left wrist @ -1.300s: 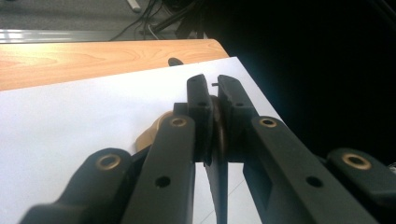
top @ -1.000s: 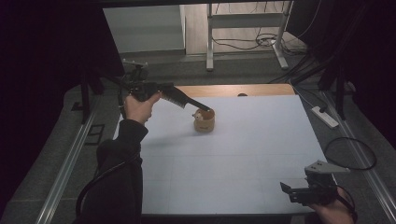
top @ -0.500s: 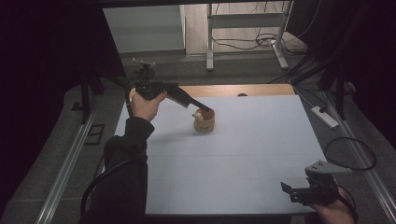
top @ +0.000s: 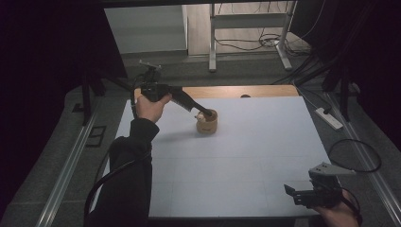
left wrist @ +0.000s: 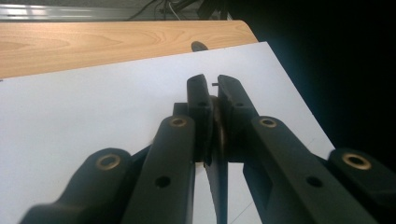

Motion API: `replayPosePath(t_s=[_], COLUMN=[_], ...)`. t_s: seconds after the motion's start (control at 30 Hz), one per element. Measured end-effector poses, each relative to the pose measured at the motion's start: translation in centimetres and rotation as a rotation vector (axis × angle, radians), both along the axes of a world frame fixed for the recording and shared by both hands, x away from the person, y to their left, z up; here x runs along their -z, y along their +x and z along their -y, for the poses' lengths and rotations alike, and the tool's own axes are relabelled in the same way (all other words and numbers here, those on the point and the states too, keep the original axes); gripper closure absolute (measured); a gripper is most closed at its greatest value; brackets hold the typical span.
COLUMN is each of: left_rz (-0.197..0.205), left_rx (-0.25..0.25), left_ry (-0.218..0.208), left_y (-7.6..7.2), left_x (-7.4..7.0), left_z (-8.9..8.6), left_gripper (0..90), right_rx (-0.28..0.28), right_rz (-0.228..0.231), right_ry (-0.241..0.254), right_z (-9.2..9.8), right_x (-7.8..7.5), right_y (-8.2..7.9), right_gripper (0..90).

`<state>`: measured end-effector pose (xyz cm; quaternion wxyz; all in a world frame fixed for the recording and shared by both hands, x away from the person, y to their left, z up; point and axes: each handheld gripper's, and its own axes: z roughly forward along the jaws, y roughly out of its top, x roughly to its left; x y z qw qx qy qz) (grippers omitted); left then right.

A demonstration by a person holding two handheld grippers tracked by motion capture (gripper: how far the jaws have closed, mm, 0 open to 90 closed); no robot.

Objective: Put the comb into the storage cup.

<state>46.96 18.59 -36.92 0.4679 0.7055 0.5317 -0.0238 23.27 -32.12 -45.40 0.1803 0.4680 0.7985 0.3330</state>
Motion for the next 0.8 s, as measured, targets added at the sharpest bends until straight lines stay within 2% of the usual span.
replayPosePath(t_s=[0.8], left_rz=[-0.034], left_rx=[0.007], left_ry=[0.023], left_y=[0.9], left_x=[1.7], left_z=[1.3], left_gripper=[83.6], right_rx=[-0.008], right_rz=[-0.009], right_ry=[-0.006], right_z=[0.0], right_x=[0.1], right_y=[0.1], right_gripper=[0.0])
